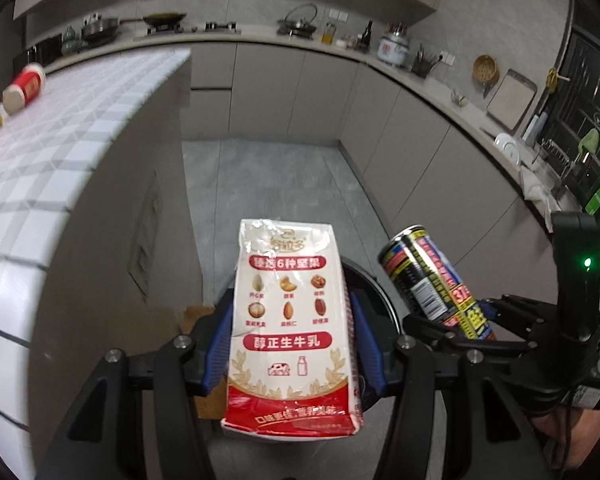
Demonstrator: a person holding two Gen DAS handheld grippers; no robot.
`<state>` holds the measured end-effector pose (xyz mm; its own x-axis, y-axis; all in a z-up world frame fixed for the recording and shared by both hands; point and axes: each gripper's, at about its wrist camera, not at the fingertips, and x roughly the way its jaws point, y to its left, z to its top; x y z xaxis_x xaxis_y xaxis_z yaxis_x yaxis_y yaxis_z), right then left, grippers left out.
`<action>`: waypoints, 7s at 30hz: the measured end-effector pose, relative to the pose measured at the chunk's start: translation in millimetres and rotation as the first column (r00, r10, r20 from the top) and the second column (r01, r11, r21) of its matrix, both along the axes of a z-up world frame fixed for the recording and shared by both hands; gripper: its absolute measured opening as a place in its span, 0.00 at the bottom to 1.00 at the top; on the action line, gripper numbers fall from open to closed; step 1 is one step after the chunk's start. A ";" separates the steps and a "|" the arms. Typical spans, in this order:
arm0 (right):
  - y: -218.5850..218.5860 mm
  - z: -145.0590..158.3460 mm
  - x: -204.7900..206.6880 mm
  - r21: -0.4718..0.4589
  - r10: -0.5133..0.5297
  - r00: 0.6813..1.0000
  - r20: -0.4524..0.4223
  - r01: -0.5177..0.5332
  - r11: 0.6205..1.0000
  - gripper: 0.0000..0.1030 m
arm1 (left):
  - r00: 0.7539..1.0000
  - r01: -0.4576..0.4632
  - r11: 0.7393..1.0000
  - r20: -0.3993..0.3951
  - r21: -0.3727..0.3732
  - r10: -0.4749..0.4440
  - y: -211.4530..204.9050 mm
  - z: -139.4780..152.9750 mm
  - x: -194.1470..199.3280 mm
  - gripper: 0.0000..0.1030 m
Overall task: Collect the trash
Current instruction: 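Carry the milk carton and can over the black bin, then open both tools to drop the carton and can into the bin, then move both tools back over the island toward the steel wool and black can, then grasp the black drink can with the left tool while the right tool grasps the steel wool, then lift the black can and steel wool and carry them over the bin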
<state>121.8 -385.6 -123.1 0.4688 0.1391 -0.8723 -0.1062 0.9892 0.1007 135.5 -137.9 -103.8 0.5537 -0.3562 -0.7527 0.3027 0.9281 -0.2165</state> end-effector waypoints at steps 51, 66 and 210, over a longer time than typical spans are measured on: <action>-34.4 69.8 37.5 0.040 -0.063 0.986 0.156 0.057 0.998 1.00 | 0.980 -0.159 0.987 0.123 0.034 0.154 26.6 71.8 -1.0 0.97; 123.6 129.3 61.9 0.068 0.096 0.958 0.272 -0.119 0.991 1.00 | 0.884 -0.441 0.896 0.192 0.043 0.426 206.3 96.8 -17.4 0.97; 173.2 168.6 68.1 0.127 -0.019 0.967 0.255 -0.014 0.992 0.44 | 0.976 -0.142 0.989 0.173 0.034 0.134 224.1 113.4 69.1 0.52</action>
